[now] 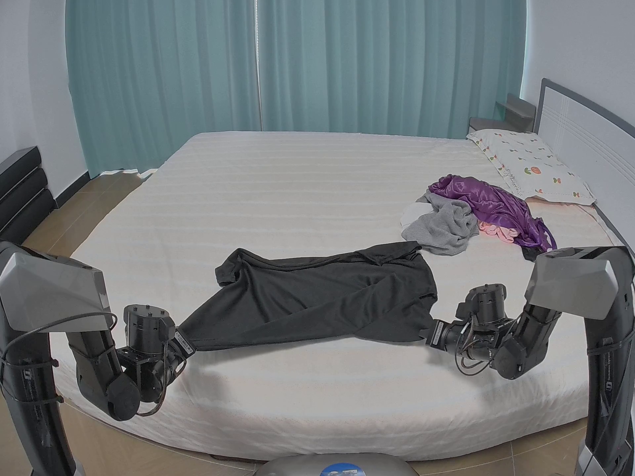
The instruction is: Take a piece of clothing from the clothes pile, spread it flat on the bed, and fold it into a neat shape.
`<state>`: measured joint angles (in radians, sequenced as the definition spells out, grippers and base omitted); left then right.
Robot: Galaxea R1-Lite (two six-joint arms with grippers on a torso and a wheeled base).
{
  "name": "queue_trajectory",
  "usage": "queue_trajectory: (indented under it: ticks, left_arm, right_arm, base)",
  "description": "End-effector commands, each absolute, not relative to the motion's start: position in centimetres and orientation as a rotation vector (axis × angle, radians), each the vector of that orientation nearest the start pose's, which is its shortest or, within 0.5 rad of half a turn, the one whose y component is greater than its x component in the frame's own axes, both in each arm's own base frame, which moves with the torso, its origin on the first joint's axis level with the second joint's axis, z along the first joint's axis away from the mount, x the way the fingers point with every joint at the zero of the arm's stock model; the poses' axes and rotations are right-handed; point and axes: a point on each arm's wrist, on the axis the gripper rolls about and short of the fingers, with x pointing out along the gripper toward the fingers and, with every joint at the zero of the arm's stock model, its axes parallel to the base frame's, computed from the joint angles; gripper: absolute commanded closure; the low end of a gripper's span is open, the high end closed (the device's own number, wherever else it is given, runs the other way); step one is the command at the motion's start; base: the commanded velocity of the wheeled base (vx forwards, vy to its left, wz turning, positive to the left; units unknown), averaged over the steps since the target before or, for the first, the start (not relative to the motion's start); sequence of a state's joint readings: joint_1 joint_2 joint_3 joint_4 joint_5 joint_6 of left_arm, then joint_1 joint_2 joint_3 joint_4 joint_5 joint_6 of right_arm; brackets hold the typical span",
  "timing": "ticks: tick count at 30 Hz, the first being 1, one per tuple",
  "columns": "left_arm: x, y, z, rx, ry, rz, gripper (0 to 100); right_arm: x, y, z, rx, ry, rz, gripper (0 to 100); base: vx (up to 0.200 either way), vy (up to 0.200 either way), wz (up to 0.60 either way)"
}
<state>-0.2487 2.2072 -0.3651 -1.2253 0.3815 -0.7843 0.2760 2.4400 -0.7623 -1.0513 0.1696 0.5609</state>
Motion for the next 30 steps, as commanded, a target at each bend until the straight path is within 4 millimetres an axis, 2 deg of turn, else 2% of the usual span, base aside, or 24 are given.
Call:
queue_trajectory:
  ticks: [1, 6, 8, 9, 11, 17, 19, 23, 30]
  left_arm:
    - [27.4, -6.0, -0.6, -0.525, 0.52, 0.343, 100]
    - [27.1, -6.0, -0.4, -0.511, 0.52, 0.34, 100]
    - [27.1, -6.0, -0.3, -0.51, 0.52, 0.339, 100]
    - [26.8, -5.9, 0.1, -0.499, 0.516, 0.332, 100]
    - [26.5, -5.9, 0.3, -0.485, 0.517, 0.327, 100]
    - [25.6, -5.7, 0.7, -0.431, 0.531, 0.314, 100]
    - [25.4, -5.7, 0.8, -0.424, 0.534, 0.311, 100]
    - [24.5, -5.6, 1.1, -0.379, 0.551, 0.296, 100]
    - [23.6, -5.4, 0.5, -0.316, 0.597, 0.292, 100]
  right_arm:
    - [32.1, 8.7, -0.1, 0.559, 0.706, 0.267, 100]
    - [28.3, 7.0, 2.3, 0.591, 0.709, 0.308, 100]
    - [28.1, 7.0, 2.5, 0.592, 0.708, 0.312, 100]
    - [26.5, 6.2, 3.1, 0.606, 0.723, 0.323, 100]
    - [25.3, 5.4, 3.5, 0.621, 0.737, 0.326, 100]
    - [22.7, 4.4, 3.0, 0.642, 0.806, 0.318, 100]
    - [22.5, 4.3, 3.0, 0.643, 0.805, 0.315, 100]
    - [21.3, 4.1, 3.9, 0.644, 0.792, 0.327, 100]
    - [18.1, 4.6, 2.4, 0.621, 0.937, 0.345, 100]
  base:
    - [0.0, 0.0, 0.0]
    - [0.0, 0.0, 0.0]
    - [0.0, 0.0, 0.0]
    - [0.0, 0.0, 0.0]
    - [0.0, 0.0, 0.0]
    - [0.0, 0.0, 0.0]
    - [0.0, 0.0, 0.0]
    - [0.0, 0.0, 0.0]
    - [0.0, 0.0, 0.0]
